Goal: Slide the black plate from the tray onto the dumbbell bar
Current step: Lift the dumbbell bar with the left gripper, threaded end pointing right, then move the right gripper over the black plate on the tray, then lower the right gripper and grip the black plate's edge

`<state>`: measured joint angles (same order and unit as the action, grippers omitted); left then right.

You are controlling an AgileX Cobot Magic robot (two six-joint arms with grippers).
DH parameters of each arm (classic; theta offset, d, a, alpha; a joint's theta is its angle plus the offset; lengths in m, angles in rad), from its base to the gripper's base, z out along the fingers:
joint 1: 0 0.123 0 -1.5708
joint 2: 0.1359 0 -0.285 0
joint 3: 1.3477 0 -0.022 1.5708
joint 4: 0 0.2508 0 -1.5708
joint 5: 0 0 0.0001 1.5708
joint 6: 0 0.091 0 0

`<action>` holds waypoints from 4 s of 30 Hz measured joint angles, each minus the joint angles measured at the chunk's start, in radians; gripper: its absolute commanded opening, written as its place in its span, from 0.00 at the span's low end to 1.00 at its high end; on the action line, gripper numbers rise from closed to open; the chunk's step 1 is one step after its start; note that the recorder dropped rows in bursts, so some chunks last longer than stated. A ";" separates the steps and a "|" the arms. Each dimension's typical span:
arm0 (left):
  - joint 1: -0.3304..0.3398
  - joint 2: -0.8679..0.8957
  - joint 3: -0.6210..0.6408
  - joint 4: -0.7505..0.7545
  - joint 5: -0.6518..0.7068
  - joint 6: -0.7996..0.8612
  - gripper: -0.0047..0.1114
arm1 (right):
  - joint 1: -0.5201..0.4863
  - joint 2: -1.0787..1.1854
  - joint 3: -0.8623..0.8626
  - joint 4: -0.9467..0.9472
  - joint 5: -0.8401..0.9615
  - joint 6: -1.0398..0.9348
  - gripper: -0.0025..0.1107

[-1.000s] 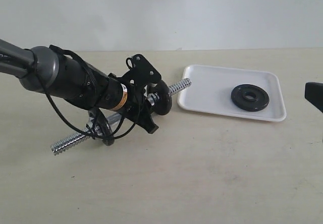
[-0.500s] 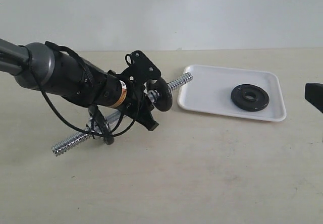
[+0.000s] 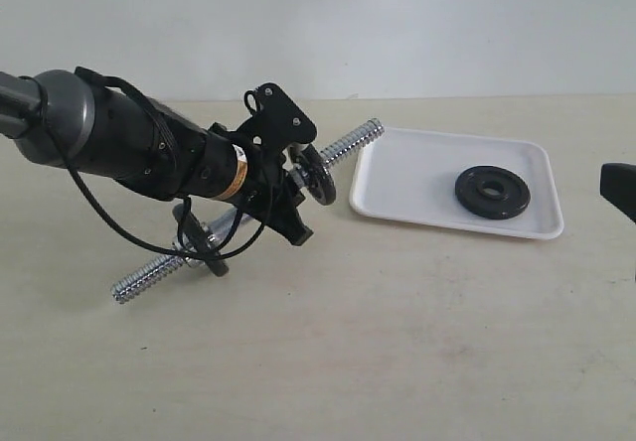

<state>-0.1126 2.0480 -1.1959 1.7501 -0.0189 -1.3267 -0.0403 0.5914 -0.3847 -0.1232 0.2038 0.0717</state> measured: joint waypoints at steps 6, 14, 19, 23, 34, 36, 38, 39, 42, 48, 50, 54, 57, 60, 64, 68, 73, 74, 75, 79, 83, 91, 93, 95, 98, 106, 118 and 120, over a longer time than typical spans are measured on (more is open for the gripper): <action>0.000 -0.002 0.000 0.000 0.000 0.000 0.07 | 0.000 0.001 0.000 0.000 0.000 0.000 0.43; 0.000 -0.002 0.000 0.000 0.000 0.000 0.07 | 0.000 0.121 0.000 -0.004 -0.078 0.000 0.43; 0.000 -0.004 0.000 0.000 0.000 0.000 0.07 | 0.000 0.258 -0.059 -0.006 -0.090 0.000 0.43; 0.000 -0.013 0.000 0.000 -0.002 0.000 0.07 | -0.019 0.377 -0.172 -0.025 -0.073 0.000 0.43; 0.002 -0.026 0.002 0.004 -0.023 0.000 0.07 | -0.238 0.670 -0.442 -0.112 0.079 -0.042 0.43; 0.002 -0.029 0.002 0.006 -0.030 0.002 0.07 | -0.240 0.690 -0.451 -0.132 0.079 -0.046 0.43; 0.002 -0.031 0.002 0.006 -0.034 0.002 0.07 | -0.240 0.711 -0.456 -0.144 0.079 -0.051 0.43; 0.002 -0.031 0.002 0.006 -0.035 0.002 0.07 | -0.240 0.725 -0.458 -0.149 0.079 -0.053 0.43; 0.002 -0.031 0.002 0.006 -0.041 0.002 0.07 | -0.240 0.761 -0.460 -0.153 0.075 -0.053 0.43; 0.002 -0.031 0.002 0.008 -0.045 0.002 0.07 | -0.240 0.780 -0.460 -0.155 0.031 -0.053 0.43; 0.002 -0.031 0.002 0.008 -0.045 0.002 0.07 | -0.240 0.780 -0.460 -0.157 0.011 -0.053 0.43; 0.002 -0.031 0.002 0.008 -0.045 0.002 0.07 | -0.240 0.782 -0.460 -0.153 -0.032 -0.053 0.48; 0.002 -0.026 0.002 0.008 -0.045 0.002 0.07 | -0.240 0.802 -0.460 -0.148 -0.083 -0.053 0.72; 0.002 -0.020 0.002 0.008 -0.046 0.004 0.07 | -0.240 0.844 -0.471 -0.143 -0.098 -0.025 0.82; 0.002 -0.018 0.002 0.008 -0.046 0.004 0.07 | -0.240 0.938 -0.524 -0.139 -0.071 0.030 0.82; 0.002 -0.018 0.002 0.008 -0.046 0.004 0.07 | -0.240 1.030 -0.578 -0.139 -0.022 0.045 0.82; 0.002 -0.018 0.002 0.008 -0.046 0.004 0.07 | -0.240 1.121 -0.628 -0.139 0.002 0.047 0.82; 0.002 -0.018 0.002 0.008 -0.046 0.002 0.07 | -0.240 1.135 -0.636 -0.139 0.004 0.052 0.82; 0.002 -0.018 0.002 0.008 -0.046 0.002 0.07 | -0.240 1.147 -0.641 -0.139 0.009 0.059 0.82; 0.002 -0.018 0.002 0.008 -0.046 0.002 0.07 | -0.240 1.178 -0.648 -0.139 0.008 0.084 0.82; 0.002 -0.018 0.002 0.008 -0.046 0.000 0.07 | -0.240 1.180 -0.649 -0.139 -0.011 0.152 0.82; 0.002 -0.018 0.002 0.008 -0.046 0.000 0.07 | -0.232 1.268 -0.666 -0.139 -0.052 0.202 0.82; 0.002 -0.018 0.002 0.008 -0.046 0.000 0.07 | -0.228 1.327 -0.703 -0.139 -0.031 0.202 0.82; 0.002 -0.018 0.002 0.008 -0.046 0.000 0.07 | -0.228 1.361 -0.741 -0.139 0.006 0.202 0.82; 0.002 -0.018 0.002 0.008 -0.046 0.000 0.07 | -0.228 1.374 -0.771 -0.141 0.014 0.202 0.82; 0.002 -0.018 0.002 0.008 -0.046 0.000 0.07 | -0.228 1.374 -0.777 -0.135 -0.048 0.246 0.82; 0.002 -0.018 0.002 0.008 -0.046 0.000 0.07 | -0.228 1.374 -0.777 -0.104 -0.041 0.268 0.82; 0.002 -0.018 0.002 0.008 -0.046 0.000 0.07 | -0.228 1.374 -0.777 -0.104 -0.041 0.271 0.82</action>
<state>-0.1110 2.0304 -1.1943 1.7580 -0.0645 -1.3262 -0.2684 1.9658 -1.1617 -0.2275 0.1629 0.3423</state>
